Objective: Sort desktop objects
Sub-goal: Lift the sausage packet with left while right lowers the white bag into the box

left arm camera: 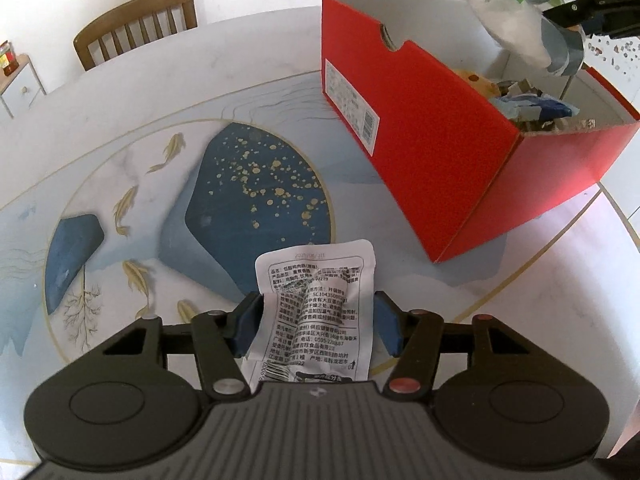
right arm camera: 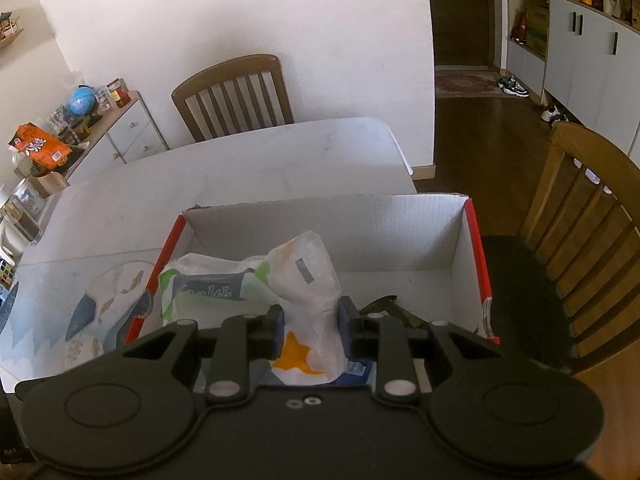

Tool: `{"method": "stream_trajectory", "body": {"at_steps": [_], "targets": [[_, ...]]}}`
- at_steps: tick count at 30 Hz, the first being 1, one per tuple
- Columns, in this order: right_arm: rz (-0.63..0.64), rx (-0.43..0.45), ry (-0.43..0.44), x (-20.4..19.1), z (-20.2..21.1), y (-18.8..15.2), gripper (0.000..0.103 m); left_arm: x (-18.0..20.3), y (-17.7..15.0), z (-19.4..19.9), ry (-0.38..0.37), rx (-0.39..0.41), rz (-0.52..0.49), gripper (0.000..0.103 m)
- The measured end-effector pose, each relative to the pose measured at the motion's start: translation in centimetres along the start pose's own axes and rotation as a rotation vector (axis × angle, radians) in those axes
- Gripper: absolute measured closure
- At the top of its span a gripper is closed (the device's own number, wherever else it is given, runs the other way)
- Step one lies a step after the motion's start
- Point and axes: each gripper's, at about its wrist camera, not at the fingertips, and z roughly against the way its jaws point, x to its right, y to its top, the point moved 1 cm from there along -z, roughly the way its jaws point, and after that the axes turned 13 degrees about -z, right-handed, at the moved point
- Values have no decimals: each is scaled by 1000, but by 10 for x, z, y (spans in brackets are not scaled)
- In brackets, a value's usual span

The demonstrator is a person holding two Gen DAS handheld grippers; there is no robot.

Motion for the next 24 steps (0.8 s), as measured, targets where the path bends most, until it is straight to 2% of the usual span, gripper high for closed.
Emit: {"method": "stream_trajectory", "body": {"at_steps": [8, 18, 24], "targets": [[-5, 6, 8, 3, 3, 0, 77, -3, 15, 19, 1, 43, 7, 45], [-24, 25, 5, 14, 12, 3, 77, -12, 41, 53, -43, 118, 43, 45], [-39, 35, -4, 25, 17, 3, 77, -1, 70, 74, -55, 200, -15, 45]]}}
